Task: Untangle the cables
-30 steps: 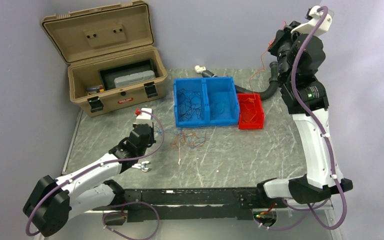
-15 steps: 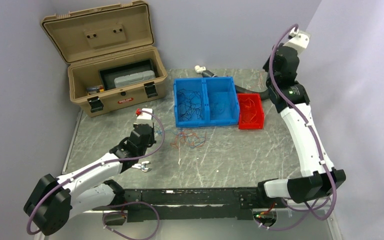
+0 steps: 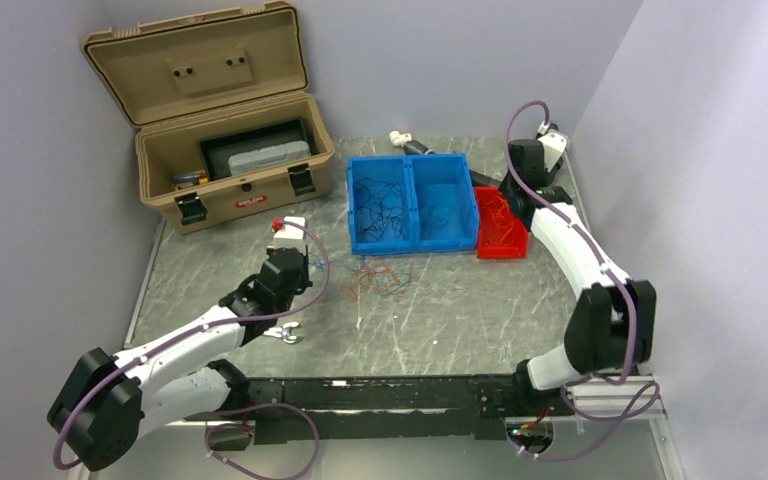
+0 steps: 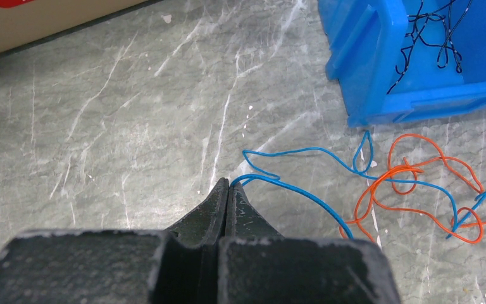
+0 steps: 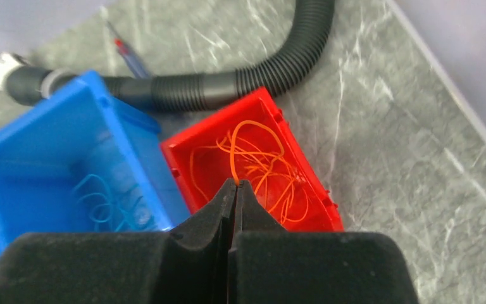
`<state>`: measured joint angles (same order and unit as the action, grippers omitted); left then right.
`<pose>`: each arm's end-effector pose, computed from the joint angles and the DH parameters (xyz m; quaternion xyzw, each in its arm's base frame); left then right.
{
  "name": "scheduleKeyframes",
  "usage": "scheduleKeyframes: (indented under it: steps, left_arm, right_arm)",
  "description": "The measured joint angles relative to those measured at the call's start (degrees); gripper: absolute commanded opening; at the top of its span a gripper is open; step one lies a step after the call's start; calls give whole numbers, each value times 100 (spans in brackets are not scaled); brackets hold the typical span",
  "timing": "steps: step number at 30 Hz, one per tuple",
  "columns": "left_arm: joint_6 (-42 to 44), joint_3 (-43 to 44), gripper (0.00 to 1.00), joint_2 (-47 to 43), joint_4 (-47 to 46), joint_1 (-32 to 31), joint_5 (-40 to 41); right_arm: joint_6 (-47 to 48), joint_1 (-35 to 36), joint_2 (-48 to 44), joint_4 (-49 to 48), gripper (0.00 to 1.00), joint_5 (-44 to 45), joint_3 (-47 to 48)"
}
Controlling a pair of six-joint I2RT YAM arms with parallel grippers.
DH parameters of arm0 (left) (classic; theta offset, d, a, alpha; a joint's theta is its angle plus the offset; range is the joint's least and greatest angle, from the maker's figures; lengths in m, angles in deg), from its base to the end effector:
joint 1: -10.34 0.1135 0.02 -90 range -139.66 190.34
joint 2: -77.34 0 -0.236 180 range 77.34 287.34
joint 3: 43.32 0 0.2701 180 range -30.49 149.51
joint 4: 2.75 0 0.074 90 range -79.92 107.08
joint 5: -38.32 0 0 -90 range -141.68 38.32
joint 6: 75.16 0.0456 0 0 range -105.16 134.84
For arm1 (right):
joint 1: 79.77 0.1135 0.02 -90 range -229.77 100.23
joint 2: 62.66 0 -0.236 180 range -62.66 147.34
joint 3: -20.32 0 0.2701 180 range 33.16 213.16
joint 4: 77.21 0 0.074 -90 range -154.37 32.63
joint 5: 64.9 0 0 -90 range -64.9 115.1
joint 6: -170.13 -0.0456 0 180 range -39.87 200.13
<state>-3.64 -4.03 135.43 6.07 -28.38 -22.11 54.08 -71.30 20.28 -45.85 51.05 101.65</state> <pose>0.2104 -0.1399 0.1741 0.0152 0.8375 -0.0480 0.5441 0.3565 0.0329 0.2775 0.2368 0.8298 -0.0504 0.5028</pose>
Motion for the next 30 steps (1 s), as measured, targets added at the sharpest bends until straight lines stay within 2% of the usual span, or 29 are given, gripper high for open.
scheduleKeyframes:
  steps: [11, 13, 15, 16, 18, 25, 30]
  left_arm:
    - [68, 0, 0, -2, 0, -4, -24]
    - [90, 0, 0, -7, -2, -15, -55]
    - [125, 0, 0, -13, -4, -28, -116]
    - [140, 0, 0, -13, -7, -39, -146]
    - [177, 0, 0, -15, -13, -55, -227]
    - [286, 0, 0, -52, -153, -98, -444]
    - [323, 0, 0, -98, -221, -122, -542]
  right_arm:
    - [-577, -273, 1980, 37, 1, -330, -61]
    - [-636, -286, 2218, 136, 16, -476, -70]
    - [-651, -286, 2225, 168, 44, -570, -85]
    - [-651, -286, 2173, 170, 54, -605, -87]
    - [-599, -280, 1965, 197, 61, -658, -87]
    - [-225, 13, 509, 326, 65, -573, -85]
    - [144, 846, -566, 293, 63, -824, -426]
